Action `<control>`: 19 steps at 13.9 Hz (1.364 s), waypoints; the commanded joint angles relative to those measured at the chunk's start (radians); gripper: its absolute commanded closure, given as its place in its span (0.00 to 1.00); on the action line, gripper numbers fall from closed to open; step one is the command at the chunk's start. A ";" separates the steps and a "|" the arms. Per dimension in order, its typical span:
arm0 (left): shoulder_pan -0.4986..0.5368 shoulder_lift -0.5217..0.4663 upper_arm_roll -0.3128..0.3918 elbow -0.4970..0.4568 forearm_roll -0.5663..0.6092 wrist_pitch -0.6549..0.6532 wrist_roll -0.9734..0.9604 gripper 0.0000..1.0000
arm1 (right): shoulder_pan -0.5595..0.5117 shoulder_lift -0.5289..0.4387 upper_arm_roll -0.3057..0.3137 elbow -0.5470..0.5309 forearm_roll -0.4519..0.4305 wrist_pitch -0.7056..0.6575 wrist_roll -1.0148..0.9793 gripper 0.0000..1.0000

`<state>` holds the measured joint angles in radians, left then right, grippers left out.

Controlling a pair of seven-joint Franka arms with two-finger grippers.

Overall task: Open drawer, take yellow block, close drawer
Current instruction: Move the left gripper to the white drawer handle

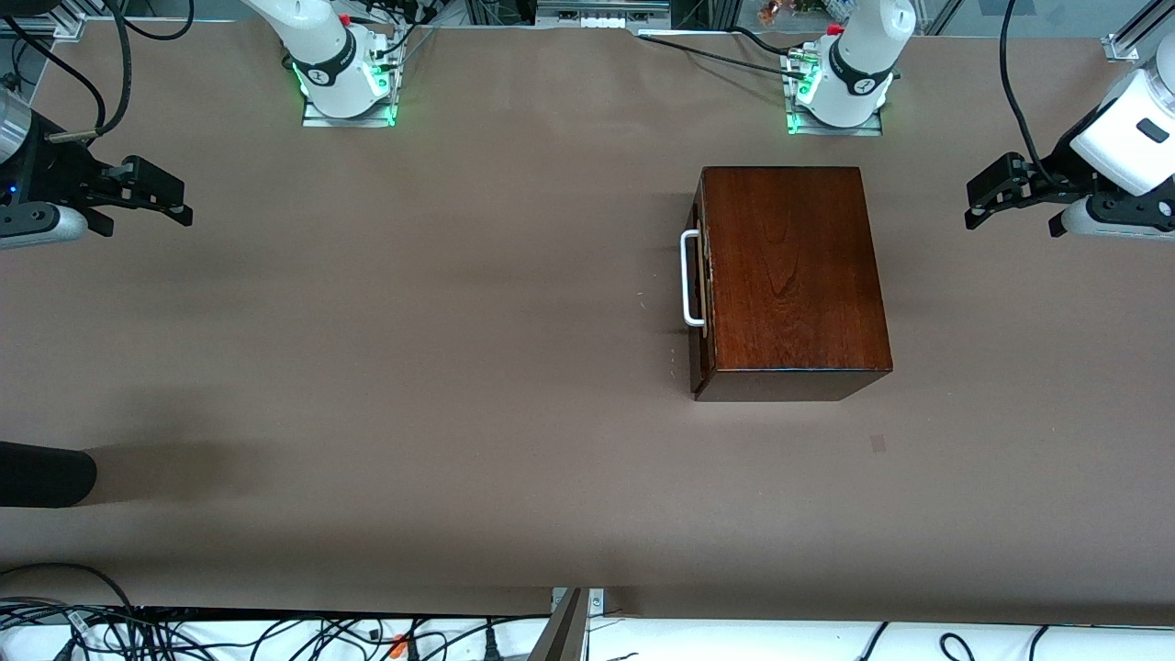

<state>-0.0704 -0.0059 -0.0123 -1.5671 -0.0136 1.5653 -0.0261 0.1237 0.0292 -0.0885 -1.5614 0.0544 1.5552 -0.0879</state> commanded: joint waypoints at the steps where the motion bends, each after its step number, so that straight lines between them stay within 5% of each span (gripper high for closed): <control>1: 0.006 -0.016 0.000 -0.010 -0.009 0.009 0.025 0.00 | 0.004 -0.009 0.006 0.011 -0.016 -0.018 0.005 0.00; 10: -0.008 -0.014 -0.020 -0.011 -0.016 0.004 -0.006 0.00 | 0.004 -0.009 0.006 0.011 -0.016 -0.017 0.003 0.00; 13: -0.008 -0.016 -0.113 -0.010 -0.016 0.001 -0.128 0.00 | 0.004 -0.009 0.006 0.011 -0.016 -0.017 0.003 0.00; 19: -0.018 0.059 -0.408 0.054 0.009 0.009 -0.530 0.00 | 0.004 -0.009 0.004 0.011 -0.015 -0.018 0.003 0.00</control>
<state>-0.0888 0.0049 -0.3558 -1.5652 -0.0140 1.5741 -0.4623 0.1247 0.0288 -0.0863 -1.5591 0.0544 1.5552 -0.0879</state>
